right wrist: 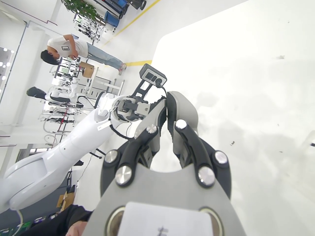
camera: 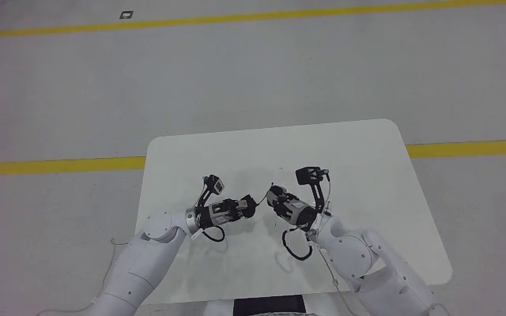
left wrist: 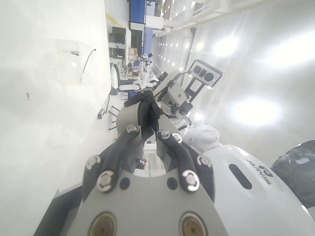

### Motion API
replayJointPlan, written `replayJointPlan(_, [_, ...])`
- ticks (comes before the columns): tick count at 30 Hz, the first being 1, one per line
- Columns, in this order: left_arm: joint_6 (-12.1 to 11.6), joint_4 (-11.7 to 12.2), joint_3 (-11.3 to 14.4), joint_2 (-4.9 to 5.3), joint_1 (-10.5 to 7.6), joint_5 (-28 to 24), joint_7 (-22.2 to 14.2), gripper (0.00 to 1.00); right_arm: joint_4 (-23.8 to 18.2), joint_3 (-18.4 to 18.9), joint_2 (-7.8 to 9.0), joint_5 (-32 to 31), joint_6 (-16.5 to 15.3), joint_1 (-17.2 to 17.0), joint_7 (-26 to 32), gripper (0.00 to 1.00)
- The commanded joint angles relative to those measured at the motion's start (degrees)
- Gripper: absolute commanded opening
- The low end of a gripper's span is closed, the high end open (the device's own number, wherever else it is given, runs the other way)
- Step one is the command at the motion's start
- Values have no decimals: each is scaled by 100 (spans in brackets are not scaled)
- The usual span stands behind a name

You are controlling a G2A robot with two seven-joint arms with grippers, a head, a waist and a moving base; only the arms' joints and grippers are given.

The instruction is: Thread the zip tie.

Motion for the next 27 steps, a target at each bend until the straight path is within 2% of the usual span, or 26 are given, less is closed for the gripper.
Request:
replayJointPlan(1, [0, 0, 0, 0, 0, 0, 0, 0, 29, -25, -5, -40, 23, 26, 46, 0])
replayJointPlan(12, [0, 0, 0, 0, 0, 0, 0, 0, 85, -84, -31, -41, 4, 70, 82, 0])
replayJointPlan(27, [0, 0, 0, 0, 0, 0, 0, 0, 113, -126, -55, 119, -202, 48, 84, 0])
